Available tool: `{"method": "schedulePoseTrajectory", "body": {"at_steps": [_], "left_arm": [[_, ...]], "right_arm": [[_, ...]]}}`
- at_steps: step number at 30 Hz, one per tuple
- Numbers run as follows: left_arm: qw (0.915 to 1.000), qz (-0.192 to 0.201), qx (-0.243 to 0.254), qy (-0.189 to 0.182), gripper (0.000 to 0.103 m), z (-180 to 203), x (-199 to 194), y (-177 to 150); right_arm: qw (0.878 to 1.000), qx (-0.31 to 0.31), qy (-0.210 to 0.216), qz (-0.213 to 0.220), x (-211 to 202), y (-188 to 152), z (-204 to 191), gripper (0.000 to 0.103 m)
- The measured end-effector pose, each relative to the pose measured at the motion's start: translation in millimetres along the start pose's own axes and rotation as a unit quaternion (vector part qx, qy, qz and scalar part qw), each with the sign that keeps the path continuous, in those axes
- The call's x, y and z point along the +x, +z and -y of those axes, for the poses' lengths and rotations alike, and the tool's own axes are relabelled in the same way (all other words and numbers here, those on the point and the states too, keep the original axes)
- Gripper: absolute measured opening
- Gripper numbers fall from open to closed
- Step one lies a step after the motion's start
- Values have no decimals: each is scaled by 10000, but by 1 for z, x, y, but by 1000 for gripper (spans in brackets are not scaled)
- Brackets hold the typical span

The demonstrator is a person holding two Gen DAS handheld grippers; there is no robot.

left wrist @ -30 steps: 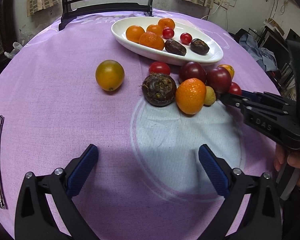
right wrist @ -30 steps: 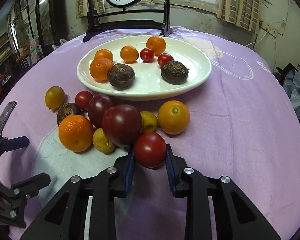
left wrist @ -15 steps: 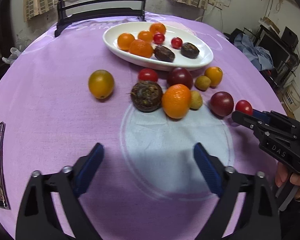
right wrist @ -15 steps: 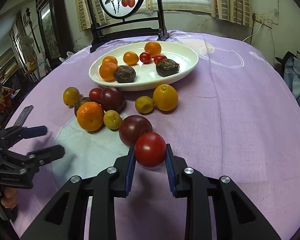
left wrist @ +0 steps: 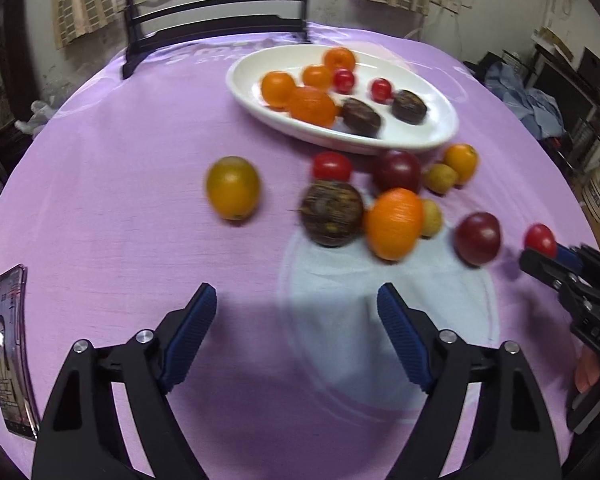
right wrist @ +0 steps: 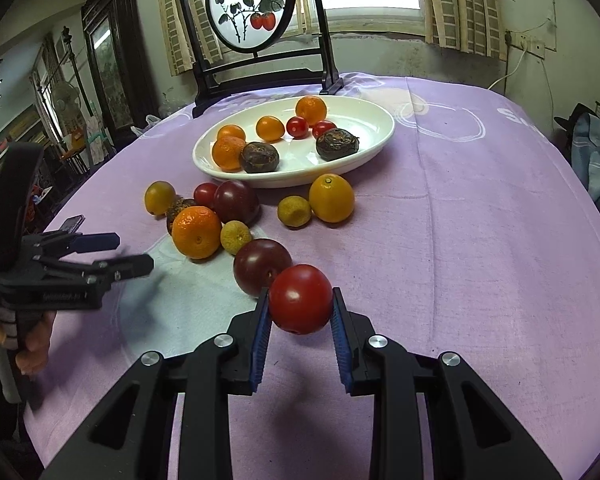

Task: Organize fruits
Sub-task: 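Grasp a red tomato with the right tool while the left tool grasps a yellow-brown citrus, then carry the tomato and citrus over the white plate and open both tools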

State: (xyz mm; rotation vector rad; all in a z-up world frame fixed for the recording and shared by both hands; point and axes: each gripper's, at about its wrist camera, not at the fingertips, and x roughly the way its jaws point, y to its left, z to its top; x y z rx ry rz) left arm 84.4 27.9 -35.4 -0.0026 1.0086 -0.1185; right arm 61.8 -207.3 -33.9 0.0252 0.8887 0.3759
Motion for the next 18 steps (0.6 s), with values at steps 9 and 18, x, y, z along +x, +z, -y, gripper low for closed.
{"method": "schedulePoseTrajectory", "body": {"at_steps": [9,18], "left_arm": [[9980,36,-432,470,77,-36,27,25],[9966,172,-393,701,76,-28,42,40]], "right_arm": [[10000,60,-4,45,0,0,1,29],[9999,44,-12,95,-3,0,0,29]]}}
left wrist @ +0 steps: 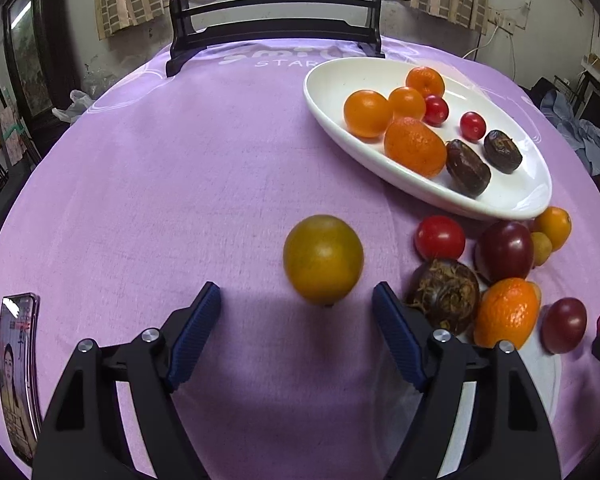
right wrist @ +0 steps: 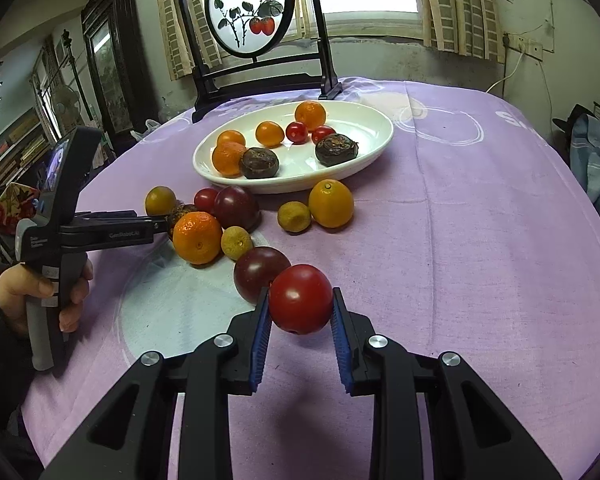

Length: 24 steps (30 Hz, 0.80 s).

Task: Organize fruits
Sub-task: 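Carry the tomato and citrus over the white plate and open both tools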

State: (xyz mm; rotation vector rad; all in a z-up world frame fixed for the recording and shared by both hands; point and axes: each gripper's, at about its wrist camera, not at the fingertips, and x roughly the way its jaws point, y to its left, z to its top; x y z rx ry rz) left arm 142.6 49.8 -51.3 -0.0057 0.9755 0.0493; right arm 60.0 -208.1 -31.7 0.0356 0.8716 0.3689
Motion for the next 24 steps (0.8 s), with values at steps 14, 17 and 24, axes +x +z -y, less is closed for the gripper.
{"method": "schedulePoseTrajectory", "body": {"at_steps": [14,17,24], "left_arm": [[9987,-68,394,-321,36,20,-15,-6],[9983,-69,381,-447,36,18,-29,-16],[9951,256,576,-762,36,23,-74,-18]], "right_arm": [[9995,189,-258,49,1,0,11,29],[9994,170,-305,90,1,0,10,29],[9986,330,-387,126,3,2,16,29]]}}
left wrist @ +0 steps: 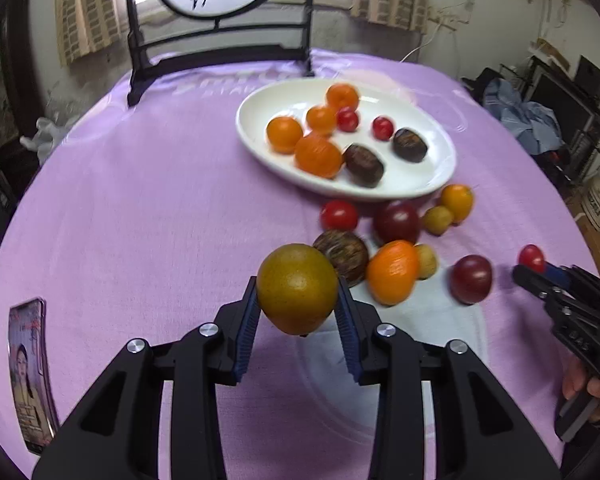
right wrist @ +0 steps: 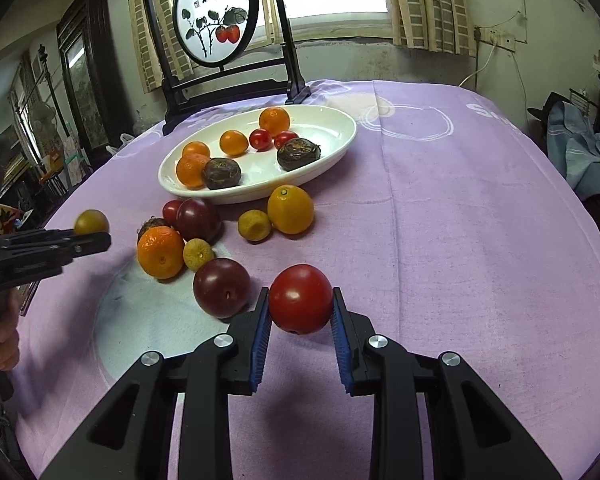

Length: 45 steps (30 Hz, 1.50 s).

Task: Organize fruits
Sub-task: 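Carry the tomato and citrus over the white plate and open both tools, then move both open tools back toward the fruit pile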

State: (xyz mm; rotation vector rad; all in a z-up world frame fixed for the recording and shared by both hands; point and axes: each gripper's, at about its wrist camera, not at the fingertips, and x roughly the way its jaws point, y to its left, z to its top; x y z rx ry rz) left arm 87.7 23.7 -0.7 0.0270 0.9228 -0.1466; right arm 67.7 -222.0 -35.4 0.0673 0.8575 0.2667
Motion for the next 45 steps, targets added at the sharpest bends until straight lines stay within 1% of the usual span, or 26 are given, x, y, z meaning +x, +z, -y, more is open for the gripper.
{"method": "schedulePoseTrajectory", "body": {"at_steps": [3,5,7,10,13,17,19,22,27,28,29,30,31,32,33,35,38,39,40,42,45], "left_arm": [[9997,172,140,-111,36,8,-17,8],[9991,270,260,-210,36,16,-25,17],[9985,351,341,-236,36,23,-28,27],[9982,411,333,-293,36,30,-21,46],[9983,378,216,-382,36,32,-4,67],[9995,201,176,-185,36,34,36,95],[9998,90,137,-110,36,34,54,107],[9999,10,121,-77,36,33,75,121],[9997,-121,201,91,37,35,108,141],[9997,-162,173,117,39,35,114,145],[9996,-185,145,156,45,34,119,147],[9995,-182,135,222,63,34,120,149],[9993,-129,142,312,76,34,119,150],[9991,-50,174,371,80,35,115,149],[9988,41,258,410,80,35,112,147],[9983,79,299,487,80,33,102,143],[9990,203,63,394,82,23,80,134],[9990,231,-5,391,86,20,73,130],[9988,273,-68,397,88,18,66,126],[9985,347,-117,396,89,14,52,113],[9984,264,-167,463,89,9,43,89]], "right_arm": [[9999,4,51,96,-8,5,-5,29],[9995,-118,135,244,-18,12,-13,29],[9987,-313,209,344,-23,21,-22,29],[9980,-511,232,287,-19,40,-29,29],[9972,-634,237,306,-9,59,-32,29],[9969,-685,299,231,17,83,-36,29],[9966,-763,299,115,36,94,-39,29],[9965,-800,226,-108,61,102,-39,29],[9968,-734,113,-286,91,114,-36,31],[9969,-707,80,-330,97,115,-35,34],[9970,-665,52,-393,103,116,-34,44],[9973,-615,21,-399,106,116,-33,49],[9978,-528,-3,-405,107,116,-30,50],[9980,-473,27,-424,108,115,-28,51],[9983,-427,74,-389,105,114,-27,52],[9987,-390,52,-318,96,111,-24,53],[9991,-344,101,-225,78,105,-21,55],[9992,-356,110,-170,69,100,-21,55],[9992,-363,111,-130,62,96,-20,55],[9993,-350,116,-97,48,85,-20,57],[9992,-322,145,-169,35,68,-21,57]]}}
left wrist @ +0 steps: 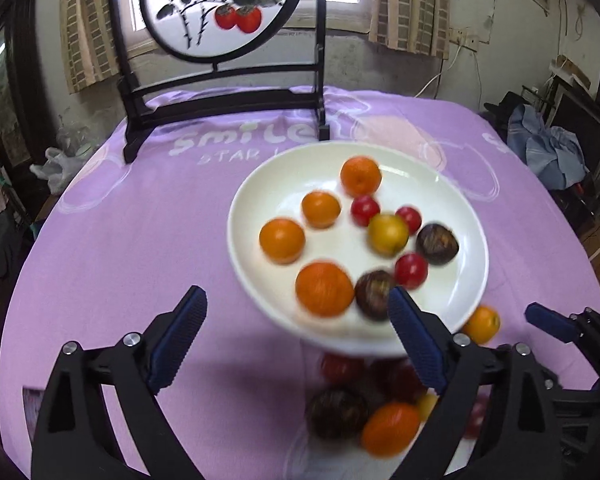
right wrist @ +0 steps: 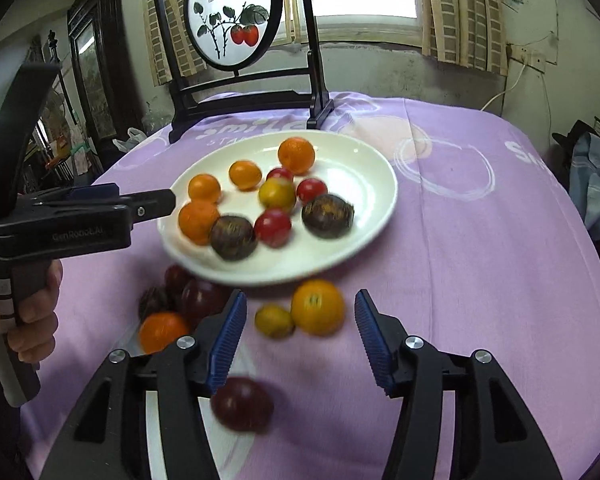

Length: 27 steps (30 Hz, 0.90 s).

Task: Organize fruits
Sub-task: 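Move both open tools back toward the fruit pile, then grasp a dark red tomato with the right tool while the left tool grasps an orange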

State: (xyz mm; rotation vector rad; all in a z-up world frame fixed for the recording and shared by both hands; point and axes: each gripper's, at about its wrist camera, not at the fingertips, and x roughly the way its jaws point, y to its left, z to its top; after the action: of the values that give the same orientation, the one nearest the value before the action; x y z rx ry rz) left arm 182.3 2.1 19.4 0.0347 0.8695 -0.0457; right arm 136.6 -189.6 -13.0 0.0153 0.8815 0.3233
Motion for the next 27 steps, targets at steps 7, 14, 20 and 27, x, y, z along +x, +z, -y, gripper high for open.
{"method": "schedulePoseTrajectory", "body": {"at_steps": [7,14,20,27], "left_arm": [[9994,-180,-214,-190,90,-14,-27,-60],[9996,-227,-162,-97,90,-17,-26,-99],[9986,-248,-289,-360,90,-24,-23,-99],[9969,-494,-230,-569,90,-18,-8,-103]], "right_arm": [[9996,5,101,-278,-14,-47,-16,57],[9983,-162,-104,-554,-2,-67,-35,57],[9977,-214,-249,-598,10,-62,-41,57],[9979,-388,-394,-346,13,-51,-45,39]]}}
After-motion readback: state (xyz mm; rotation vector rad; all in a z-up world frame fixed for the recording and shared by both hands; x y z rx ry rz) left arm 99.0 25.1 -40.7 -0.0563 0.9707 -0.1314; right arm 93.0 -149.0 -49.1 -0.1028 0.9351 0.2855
